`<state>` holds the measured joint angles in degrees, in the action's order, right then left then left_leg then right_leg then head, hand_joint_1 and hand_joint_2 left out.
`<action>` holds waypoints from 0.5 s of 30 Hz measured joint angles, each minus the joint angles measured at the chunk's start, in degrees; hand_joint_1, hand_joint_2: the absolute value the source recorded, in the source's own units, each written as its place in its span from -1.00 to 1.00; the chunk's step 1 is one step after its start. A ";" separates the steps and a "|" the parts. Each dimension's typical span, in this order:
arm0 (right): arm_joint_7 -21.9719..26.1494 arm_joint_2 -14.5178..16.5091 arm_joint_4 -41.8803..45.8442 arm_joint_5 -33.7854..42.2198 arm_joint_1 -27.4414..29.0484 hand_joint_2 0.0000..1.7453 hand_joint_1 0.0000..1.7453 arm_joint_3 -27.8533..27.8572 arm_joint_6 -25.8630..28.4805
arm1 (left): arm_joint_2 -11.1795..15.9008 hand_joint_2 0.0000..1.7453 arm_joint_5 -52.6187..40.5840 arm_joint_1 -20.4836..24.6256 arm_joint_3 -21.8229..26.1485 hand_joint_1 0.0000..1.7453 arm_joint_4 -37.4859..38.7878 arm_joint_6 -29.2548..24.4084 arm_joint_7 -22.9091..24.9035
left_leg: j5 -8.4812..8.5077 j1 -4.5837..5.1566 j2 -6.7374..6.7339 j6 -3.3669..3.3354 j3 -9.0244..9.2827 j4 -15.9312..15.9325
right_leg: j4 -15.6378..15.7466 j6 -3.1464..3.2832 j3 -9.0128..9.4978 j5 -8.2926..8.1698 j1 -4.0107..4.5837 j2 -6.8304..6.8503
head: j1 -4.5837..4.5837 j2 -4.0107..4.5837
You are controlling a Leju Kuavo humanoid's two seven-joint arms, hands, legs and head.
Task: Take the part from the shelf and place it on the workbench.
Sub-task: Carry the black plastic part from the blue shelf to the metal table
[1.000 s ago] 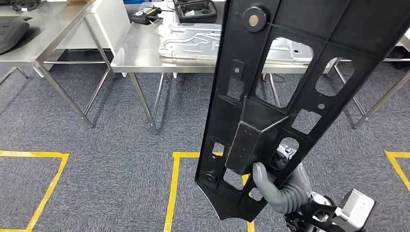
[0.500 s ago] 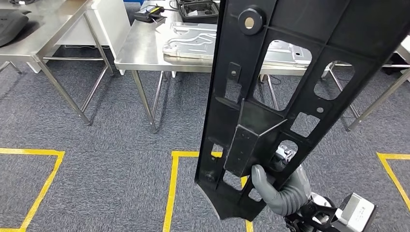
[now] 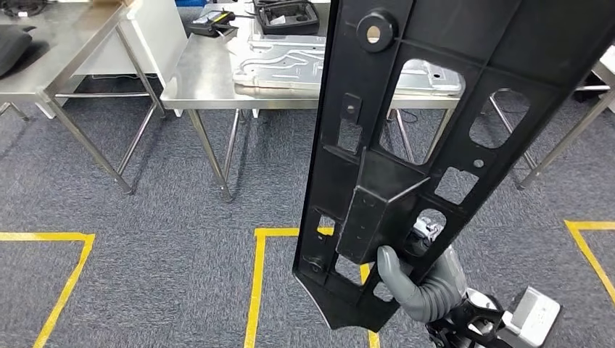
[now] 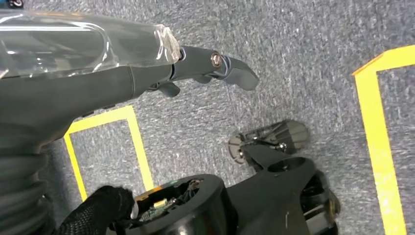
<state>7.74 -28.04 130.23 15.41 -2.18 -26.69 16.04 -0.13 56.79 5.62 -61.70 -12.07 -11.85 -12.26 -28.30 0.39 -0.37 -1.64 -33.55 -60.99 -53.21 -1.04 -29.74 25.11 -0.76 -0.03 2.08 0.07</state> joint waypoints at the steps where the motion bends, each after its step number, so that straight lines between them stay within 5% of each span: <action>1: 0.00 0.01 -0.01 0.01 0.01 1.00 1.00 0.00 0.00 | 0.00 1.00 0.06 0.02 0.01 -1.00 0.00 0.00 -0.01 | -1.88 -0.18 0.03 0.30 -2.35 -4.52 | -0.01 0.09 0.04 0.07 -0.03 -0.02 | -0.05 0.00; 3: -0.02 0.02 -0.01 0.02 0.05 1.00 1.00 0.00 0.00 | 0.00 1.00 0.17 0.10 0.03 -1.00 0.00 0.03 -0.09 | -3.64 -0.55 0.03 0.72 -6.09 -11.16 | -0.04 0.08 0.18 0.24 -0.09 -0.14 | -0.04 0.00; 4: -0.02 0.03 -0.01 0.02 0.07 1.00 1.00 0.00 0.00 | 0.00 1.00 0.21 0.16 0.04 -1.00 0.00 0.04 -0.12 | -2.75 -0.70 0.03 0.86 -6.33 -11.13 | -0.05 -0.03 0.39 0.39 -0.18 -0.25 | -0.04 0.01; 8: -0.02 0.05 -0.01 0.01 0.03 1.00 1.00 0.00 0.00 | 0.00 1.00 0.17 0.06 0.04 -1.00 0.00 0.04 -0.04 | 4.66 -1.12 0.20 0.90 0.29 3.55 | -0.16 -1.15 1.47 1.39 -0.40 -0.83 | -0.06 0.00; 13: -0.07 0.04 -0.01 -0.01 -0.08 1.00 1.00 0.00 0.00 | 0.00 1.00 0.13 -0.03 0.02 -1.00 0.00 0.04 -0.02 | 4.64 -0.71 0.43 -1.34 1.77 6.58 | -1.02 -2.62 1.22 2.46 -0.54 -0.88 | -0.02 0.00; 15: -0.07 0.03 -0.01 -0.03 -0.13 1.00 1.00 0.00 0.00 | -0.01 1.00 0.13 -0.04 0.02 -1.00 0.00 0.04 -0.02 | 4.45 -0.73 0.39 -2.08 2.16 6.72 | -6.20 -2.83 -1.25 4.87 -0.59 -0.63 | 0.02 0.00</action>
<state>7.67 -28.02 130.22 15.38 -2.32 -26.69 16.04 -0.14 56.92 5.59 -61.68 -12.07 -11.80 -12.28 -23.85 -0.34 0.02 -3.72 -31.39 -54.27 -59.40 -3.87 -31.00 29.98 -1.35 -0.66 2.10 0.07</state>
